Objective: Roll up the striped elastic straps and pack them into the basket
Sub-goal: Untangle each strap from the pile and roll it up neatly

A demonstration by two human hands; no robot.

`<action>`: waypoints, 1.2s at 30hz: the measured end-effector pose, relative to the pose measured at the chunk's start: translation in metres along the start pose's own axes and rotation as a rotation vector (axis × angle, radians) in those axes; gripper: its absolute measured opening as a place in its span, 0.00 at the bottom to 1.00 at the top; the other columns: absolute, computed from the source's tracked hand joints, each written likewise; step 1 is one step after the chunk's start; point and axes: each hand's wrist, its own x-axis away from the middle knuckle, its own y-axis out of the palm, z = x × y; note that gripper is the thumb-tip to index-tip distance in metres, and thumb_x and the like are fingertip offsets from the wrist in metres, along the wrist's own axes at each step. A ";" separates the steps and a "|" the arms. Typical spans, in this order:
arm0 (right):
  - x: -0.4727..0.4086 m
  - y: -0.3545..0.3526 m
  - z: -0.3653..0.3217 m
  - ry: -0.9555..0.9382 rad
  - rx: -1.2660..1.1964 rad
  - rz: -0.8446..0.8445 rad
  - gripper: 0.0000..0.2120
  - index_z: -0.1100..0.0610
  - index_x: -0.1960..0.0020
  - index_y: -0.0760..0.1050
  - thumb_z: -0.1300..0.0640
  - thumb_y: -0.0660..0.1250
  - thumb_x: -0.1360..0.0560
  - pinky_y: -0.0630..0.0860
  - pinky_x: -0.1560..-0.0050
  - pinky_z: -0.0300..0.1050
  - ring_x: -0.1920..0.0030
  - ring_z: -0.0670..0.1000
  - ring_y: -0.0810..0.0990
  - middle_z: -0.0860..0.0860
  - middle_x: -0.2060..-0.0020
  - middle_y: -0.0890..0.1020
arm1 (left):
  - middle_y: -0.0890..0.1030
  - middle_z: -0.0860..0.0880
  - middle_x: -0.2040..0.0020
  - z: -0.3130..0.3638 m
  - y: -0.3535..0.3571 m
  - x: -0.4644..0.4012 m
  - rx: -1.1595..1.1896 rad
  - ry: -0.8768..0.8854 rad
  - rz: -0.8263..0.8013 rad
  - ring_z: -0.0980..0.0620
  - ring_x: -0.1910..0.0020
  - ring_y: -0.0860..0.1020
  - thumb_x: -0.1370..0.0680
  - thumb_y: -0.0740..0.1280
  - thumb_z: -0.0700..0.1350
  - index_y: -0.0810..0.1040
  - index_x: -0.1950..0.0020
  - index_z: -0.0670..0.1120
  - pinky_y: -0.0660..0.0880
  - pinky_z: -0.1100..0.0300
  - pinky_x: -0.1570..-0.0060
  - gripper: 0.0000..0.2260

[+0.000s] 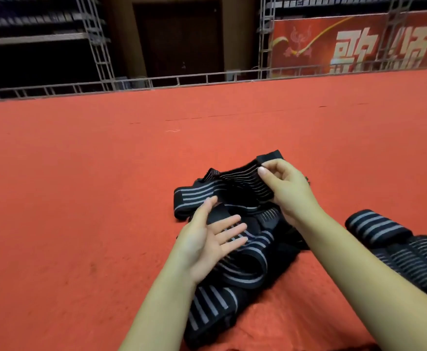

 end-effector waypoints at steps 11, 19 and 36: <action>0.087 0.023 -0.029 0.020 -0.068 -0.356 0.08 0.58 0.57 0.76 0.68 0.65 0.24 0.71 0.61 0.30 0.65 0.39 0.76 0.43 0.68 0.79 | 0.83 0.41 0.56 0.032 0.001 -0.029 0.062 -0.058 0.046 0.45 0.61 0.83 0.20 0.62 0.52 0.78 0.42 0.38 0.78 0.52 0.60 0.18; 0.094 0.018 0.001 0.165 -0.091 -0.063 0.02 0.54 0.52 0.78 0.58 0.68 0.24 0.80 0.48 0.45 0.49 0.50 0.82 0.50 0.56 0.83 | 0.84 0.49 0.62 0.014 -0.024 0.004 -0.464 0.376 0.306 0.53 0.64 0.82 0.22 0.61 0.29 0.79 0.53 0.45 0.78 0.59 0.64 0.13; 0.042 0.053 0.037 0.153 0.035 0.122 0.13 0.53 0.56 0.71 0.69 0.68 0.27 0.73 0.58 0.33 0.60 0.43 0.75 0.50 0.55 0.77 | 0.82 0.45 0.46 0.036 -0.041 0.031 -0.468 0.368 0.271 0.49 0.50 0.82 0.19 0.63 0.44 0.75 0.47 0.48 0.81 0.55 0.54 0.03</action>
